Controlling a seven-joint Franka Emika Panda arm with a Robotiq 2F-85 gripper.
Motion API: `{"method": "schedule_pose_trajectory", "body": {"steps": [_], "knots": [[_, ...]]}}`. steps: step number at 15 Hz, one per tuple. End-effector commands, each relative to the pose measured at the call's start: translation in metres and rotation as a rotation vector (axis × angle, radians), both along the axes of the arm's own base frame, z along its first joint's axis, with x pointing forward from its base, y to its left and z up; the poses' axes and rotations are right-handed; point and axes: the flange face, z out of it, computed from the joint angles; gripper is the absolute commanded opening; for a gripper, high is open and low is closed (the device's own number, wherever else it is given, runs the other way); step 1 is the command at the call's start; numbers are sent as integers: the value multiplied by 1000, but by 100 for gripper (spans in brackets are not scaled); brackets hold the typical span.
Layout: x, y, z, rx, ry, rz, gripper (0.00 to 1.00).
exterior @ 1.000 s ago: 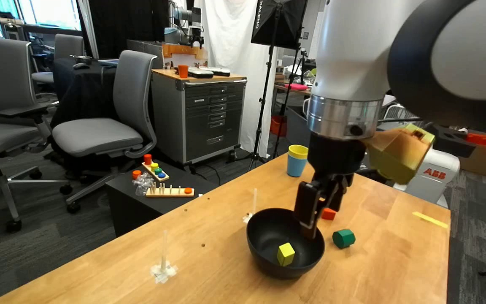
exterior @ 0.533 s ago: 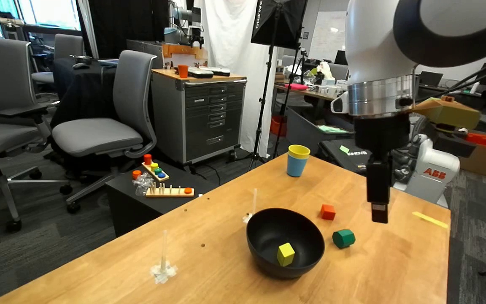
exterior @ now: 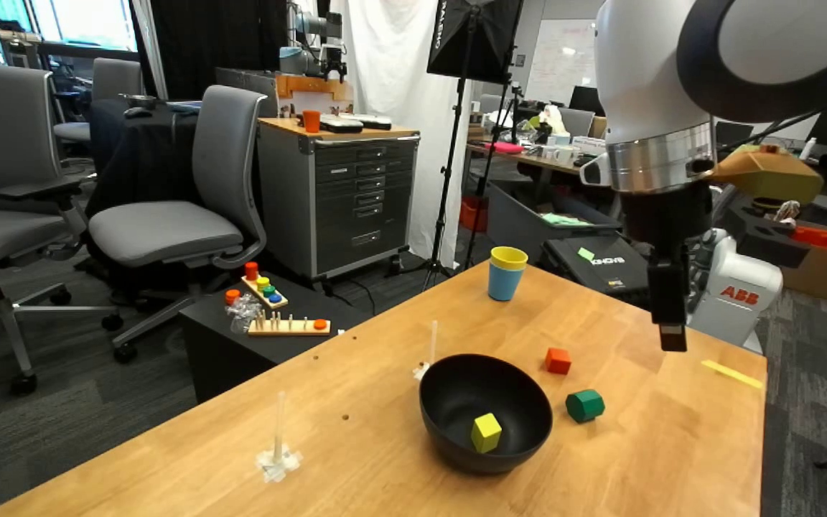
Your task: Put the yellow, green and orange blocks inside the black bowl
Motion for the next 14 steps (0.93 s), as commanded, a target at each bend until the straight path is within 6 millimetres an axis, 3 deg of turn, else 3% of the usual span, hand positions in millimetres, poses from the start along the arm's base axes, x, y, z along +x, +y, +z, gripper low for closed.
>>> {"method": "schedule_pose_trajectory", "body": {"steps": [1,8,14], "knots": [[2,2,1,-12,-19,-15,100],[6,5,0,-28,-51,-24,100],[48,5,12,-131,-123,140,100]]}}
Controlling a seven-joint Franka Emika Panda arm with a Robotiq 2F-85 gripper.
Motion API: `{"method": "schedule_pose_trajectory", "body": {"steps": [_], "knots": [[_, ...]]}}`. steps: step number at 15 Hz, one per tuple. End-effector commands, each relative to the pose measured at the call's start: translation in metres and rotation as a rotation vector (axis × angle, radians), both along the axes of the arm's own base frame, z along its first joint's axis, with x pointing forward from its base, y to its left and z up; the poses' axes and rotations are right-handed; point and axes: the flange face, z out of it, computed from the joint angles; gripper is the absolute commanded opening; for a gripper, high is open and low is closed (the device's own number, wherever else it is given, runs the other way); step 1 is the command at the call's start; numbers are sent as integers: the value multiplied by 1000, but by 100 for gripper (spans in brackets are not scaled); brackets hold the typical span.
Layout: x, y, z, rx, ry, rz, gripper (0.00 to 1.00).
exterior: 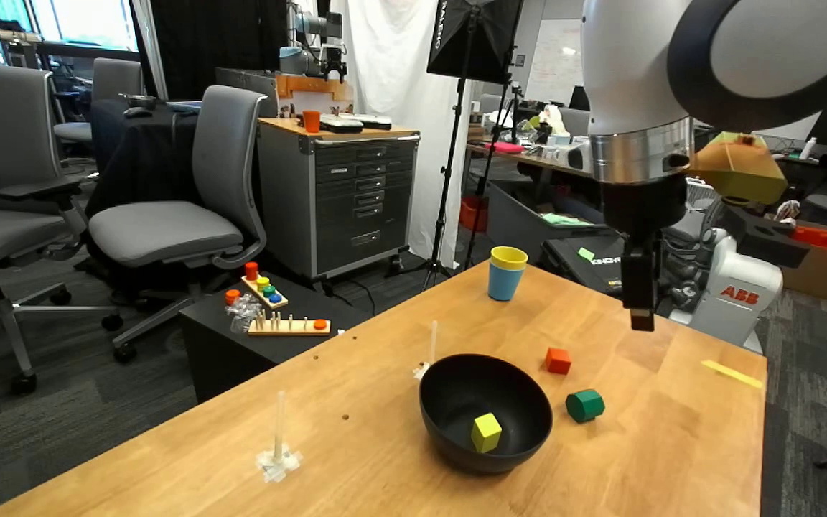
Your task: Put the yellow, green and orange blocks inside the black bowl
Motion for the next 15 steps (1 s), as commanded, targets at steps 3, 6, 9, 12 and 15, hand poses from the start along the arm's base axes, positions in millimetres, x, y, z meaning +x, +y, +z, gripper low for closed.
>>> {"method": "schedule_pose_trajectory", "body": {"steps": [3,6,9,12,15], "knots": [[41,11,2,-85,-53,209,100],[46,19,-13,-74,-68,261,100],[37,25,-33,-49,-58,302,100],[31,22,-47,-27,-7,336,100],[24,15,-56,-14,53,389,100]]}}
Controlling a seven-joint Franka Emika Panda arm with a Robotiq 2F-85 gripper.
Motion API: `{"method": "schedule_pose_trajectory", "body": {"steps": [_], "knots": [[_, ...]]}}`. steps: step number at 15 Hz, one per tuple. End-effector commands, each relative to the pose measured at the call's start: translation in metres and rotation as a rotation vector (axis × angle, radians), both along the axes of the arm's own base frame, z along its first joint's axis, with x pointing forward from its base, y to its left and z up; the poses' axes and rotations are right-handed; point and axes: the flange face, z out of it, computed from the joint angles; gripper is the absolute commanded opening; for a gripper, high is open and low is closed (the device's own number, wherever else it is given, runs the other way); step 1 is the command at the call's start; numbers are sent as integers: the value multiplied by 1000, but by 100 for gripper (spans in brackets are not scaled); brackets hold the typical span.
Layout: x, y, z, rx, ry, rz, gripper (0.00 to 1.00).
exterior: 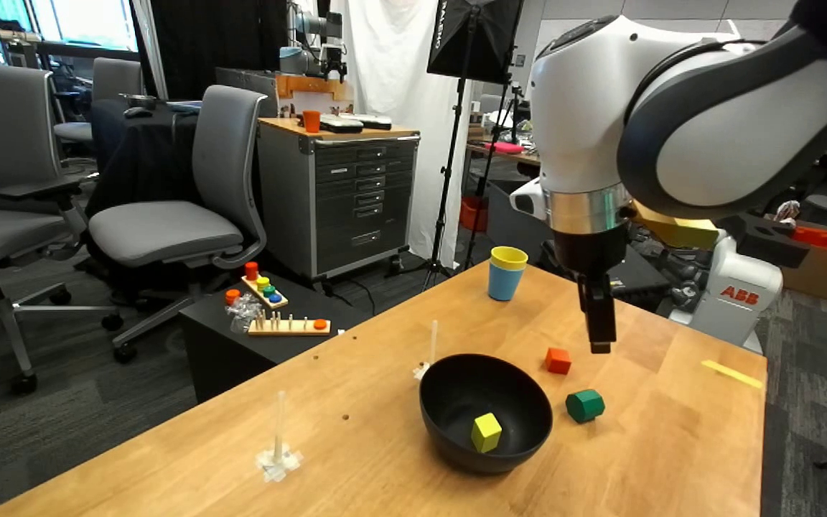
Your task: Put the yellow, green and orange blocks inside the black bowl
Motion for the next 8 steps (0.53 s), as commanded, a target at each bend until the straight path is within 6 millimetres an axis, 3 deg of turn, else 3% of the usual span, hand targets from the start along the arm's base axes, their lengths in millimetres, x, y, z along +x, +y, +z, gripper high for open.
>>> {"method": "schedule_pose_trajectory", "body": {"steps": [1,8], "knots": [[-8,-9,-5,3,57,78,100],[-18,-14,-41,-2,86,123,100]]}}
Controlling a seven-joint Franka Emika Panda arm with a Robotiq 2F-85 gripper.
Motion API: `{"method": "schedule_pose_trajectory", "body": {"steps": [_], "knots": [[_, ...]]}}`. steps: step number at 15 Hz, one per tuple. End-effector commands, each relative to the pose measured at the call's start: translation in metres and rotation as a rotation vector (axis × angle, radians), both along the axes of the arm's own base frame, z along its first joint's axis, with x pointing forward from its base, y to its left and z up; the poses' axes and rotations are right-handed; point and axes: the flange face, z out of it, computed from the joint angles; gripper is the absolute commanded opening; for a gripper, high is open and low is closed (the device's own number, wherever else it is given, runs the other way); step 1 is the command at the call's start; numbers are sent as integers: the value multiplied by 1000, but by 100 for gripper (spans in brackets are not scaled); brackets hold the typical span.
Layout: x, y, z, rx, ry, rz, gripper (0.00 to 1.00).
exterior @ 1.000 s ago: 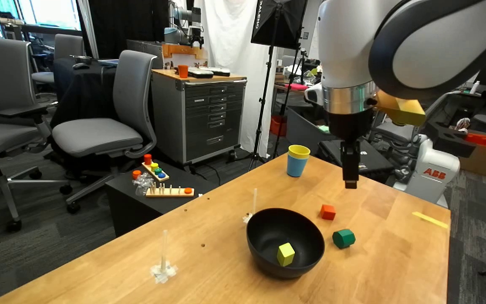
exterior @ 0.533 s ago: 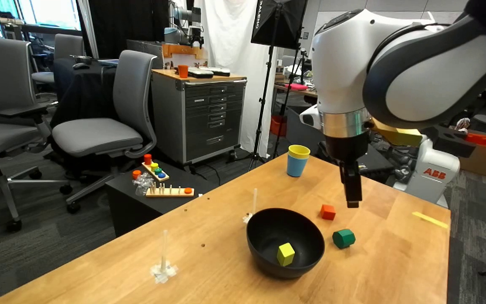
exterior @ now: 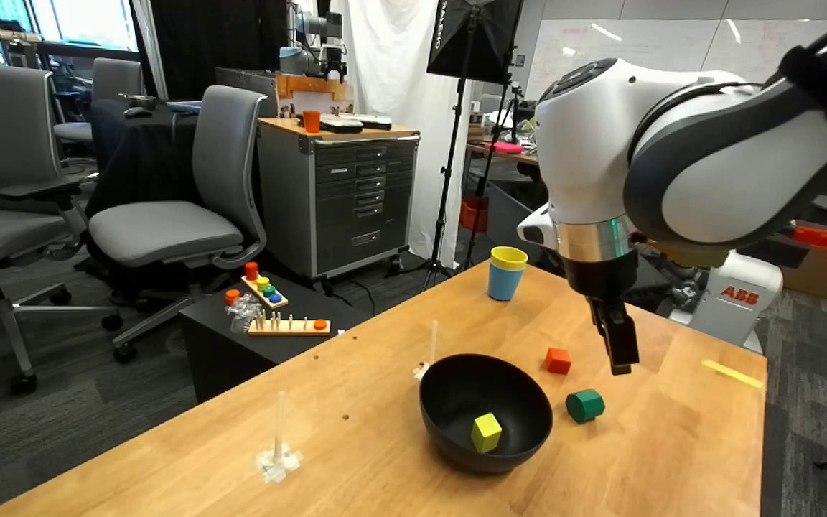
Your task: Put the yellow, green and orange blocks inside the black bowl
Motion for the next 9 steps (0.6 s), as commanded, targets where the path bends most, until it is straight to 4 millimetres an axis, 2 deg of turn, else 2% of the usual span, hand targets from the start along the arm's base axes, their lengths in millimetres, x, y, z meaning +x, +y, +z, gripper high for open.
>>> {"method": "schedule_pose_trajectory", "body": {"steps": [1,4,9], "knots": [[-5,-1,-18,-1,-3,54,100],[-6,3,-38,9,-41,65,100],[-9,-2,-71,-11,-63,90,100]]}}
